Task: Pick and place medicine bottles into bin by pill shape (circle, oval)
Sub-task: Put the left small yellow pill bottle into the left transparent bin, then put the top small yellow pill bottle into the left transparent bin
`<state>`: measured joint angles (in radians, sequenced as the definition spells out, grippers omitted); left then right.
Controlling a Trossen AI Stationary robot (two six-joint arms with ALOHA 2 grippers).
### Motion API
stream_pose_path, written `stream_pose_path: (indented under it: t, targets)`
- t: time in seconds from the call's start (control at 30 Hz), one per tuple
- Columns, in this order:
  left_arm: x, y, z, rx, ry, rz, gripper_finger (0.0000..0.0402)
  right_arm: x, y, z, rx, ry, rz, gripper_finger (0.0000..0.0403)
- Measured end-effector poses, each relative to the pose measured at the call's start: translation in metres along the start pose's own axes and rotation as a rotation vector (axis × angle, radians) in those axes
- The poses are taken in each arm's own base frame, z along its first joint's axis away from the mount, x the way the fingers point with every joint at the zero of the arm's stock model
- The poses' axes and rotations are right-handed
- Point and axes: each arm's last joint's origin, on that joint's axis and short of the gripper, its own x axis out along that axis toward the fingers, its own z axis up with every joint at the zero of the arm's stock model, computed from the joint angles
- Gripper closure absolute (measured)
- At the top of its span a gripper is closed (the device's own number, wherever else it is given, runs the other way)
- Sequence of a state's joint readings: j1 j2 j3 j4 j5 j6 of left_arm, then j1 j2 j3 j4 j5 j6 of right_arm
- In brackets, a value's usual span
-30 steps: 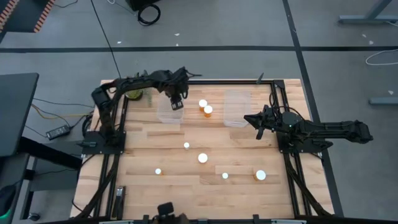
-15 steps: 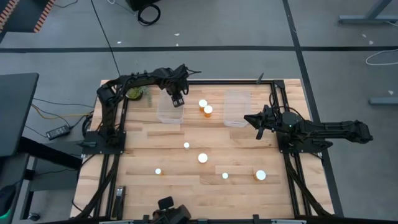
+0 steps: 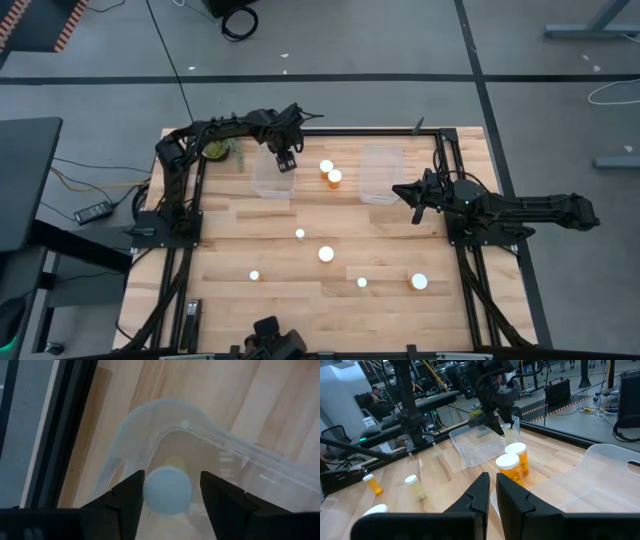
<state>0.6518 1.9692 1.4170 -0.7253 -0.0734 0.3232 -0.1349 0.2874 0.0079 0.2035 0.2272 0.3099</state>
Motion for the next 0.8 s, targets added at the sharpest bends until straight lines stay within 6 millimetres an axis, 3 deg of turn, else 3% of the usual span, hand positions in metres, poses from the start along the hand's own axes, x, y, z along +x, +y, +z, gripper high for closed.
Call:
stream_pose_path:
  t: [0.3, 0.5, 0.67, 0.8]
  targets:
    - [-0.023, -0.004, -0.001, 0.016, -0.019, 0.007, 0.0191, 0.0, 0.0, 0.0, 0.0, 0.0, 0.0, 0.0364]
    - [-0.049, -0.013, 0.0, 0.038, -0.079, 0.021, 0.0189, 0.0, 0.0, 0.0, 0.0, 0.002, -0.001, 0.0364]
    - [-0.067, -0.03, 0.0, 0.071, -0.091, -0.003, 0.0189, 0.0, 0.0, 0.0, 0.0, 0.002, -0.001, 0.0364]
    - [-0.073, -0.057, -0.002, 0.111, -0.067, -0.13, 0.0189, 0.0, 0.0, 0.0, -0.001, 0.002, -0.001, 0.0364]
